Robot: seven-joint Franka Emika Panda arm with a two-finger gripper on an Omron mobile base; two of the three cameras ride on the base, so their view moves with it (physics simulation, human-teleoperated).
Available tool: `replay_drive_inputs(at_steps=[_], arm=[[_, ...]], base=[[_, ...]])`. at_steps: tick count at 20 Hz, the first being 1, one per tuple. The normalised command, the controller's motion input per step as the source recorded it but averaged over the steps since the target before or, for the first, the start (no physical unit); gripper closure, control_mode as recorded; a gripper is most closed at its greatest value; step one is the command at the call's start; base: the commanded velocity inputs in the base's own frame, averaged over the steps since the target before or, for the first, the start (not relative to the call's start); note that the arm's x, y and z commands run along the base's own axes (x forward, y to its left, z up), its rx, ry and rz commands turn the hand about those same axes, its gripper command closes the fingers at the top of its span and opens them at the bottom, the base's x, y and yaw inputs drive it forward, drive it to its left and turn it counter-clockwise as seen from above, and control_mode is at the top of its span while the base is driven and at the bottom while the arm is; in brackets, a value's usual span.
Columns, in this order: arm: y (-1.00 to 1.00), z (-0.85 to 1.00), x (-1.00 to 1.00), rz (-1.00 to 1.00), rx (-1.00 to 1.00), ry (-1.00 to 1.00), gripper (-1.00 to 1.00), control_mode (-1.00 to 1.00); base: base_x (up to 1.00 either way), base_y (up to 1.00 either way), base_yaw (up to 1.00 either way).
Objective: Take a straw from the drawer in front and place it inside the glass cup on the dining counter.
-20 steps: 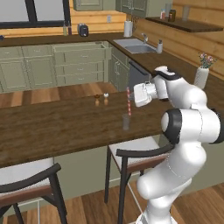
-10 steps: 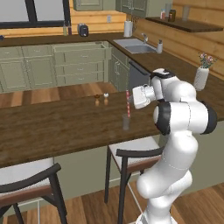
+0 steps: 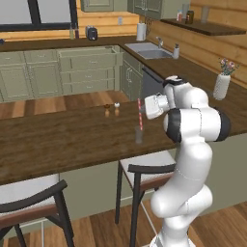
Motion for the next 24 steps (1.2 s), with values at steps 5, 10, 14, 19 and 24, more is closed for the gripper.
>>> replay_drive_inputs(at_steps=[5,10,14,19,24], arm=[[0.0,-0.15,0.25,0.0,0.0,0.02,1.0,-1.0],[0.0,0.05,0.0,0.0,0.0,-0.01,1.0,-1.0],[0.0,0.16,-0.05,0.0,0.0,-0.02,1.0,-1.0],[0.0,0.12,-0.07,0.0,0.0,-0.01,1.0,-1.0],[0.0,-0.03,0.08,0.0,0.0,0.03,1.0,-1.0]], base=[[0.0,0.0,0.0],[0.0,0.0,0.0],[0.0,0.0,0.0],[0.0,0.0,0.0],[0.0,0.0,0.0]])
